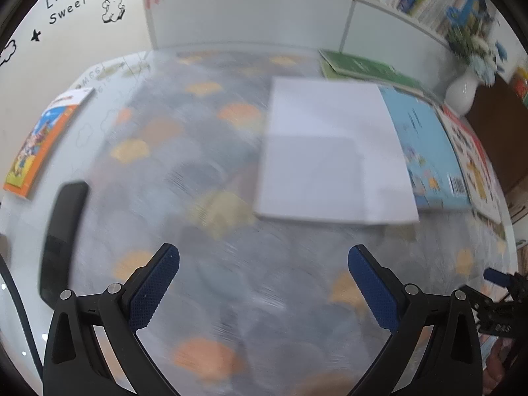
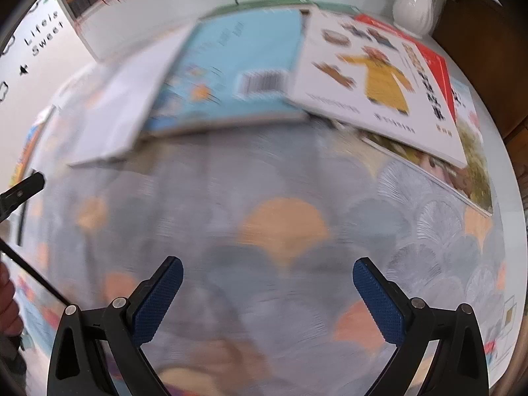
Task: Organize books
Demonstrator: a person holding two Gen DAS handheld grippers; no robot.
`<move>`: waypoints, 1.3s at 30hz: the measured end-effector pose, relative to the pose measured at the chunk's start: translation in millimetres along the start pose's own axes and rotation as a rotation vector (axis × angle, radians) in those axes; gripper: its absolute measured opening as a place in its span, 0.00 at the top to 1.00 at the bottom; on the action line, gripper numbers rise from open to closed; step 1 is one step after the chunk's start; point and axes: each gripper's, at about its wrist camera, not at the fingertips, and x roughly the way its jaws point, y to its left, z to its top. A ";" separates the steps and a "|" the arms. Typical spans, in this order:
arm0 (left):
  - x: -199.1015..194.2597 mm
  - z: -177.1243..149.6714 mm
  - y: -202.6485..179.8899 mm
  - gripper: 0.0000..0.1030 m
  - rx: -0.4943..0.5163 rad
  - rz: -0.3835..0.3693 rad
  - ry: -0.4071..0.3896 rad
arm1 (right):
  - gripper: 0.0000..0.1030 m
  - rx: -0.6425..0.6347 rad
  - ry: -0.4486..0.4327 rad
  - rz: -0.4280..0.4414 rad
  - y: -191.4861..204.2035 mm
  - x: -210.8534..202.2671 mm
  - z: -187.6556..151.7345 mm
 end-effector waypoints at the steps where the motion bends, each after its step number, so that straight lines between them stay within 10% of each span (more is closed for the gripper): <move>1: 0.1 9.5 6.8 0.01 -0.002 -0.002 -0.006 | 0.00 -0.004 -0.016 0.008 10.1 -8.4 4.6; 11: 19.6 65.2 27.9 0.02 0.086 -0.161 -0.061 | 0.00 -0.025 -0.218 -0.002 74.9 -37.3 90.5; 28: 97.5 83.0 30.5 0.31 0.078 -0.388 0.147 | 0.24 0.093 -0.034 0.043 88.6 48.9 131.8; 39: 94.0 72.6 20.6 0.36 0.105 -0.482 0.175 | 0.57 0.033 -0.006 0.069 105.3 54.5 124.4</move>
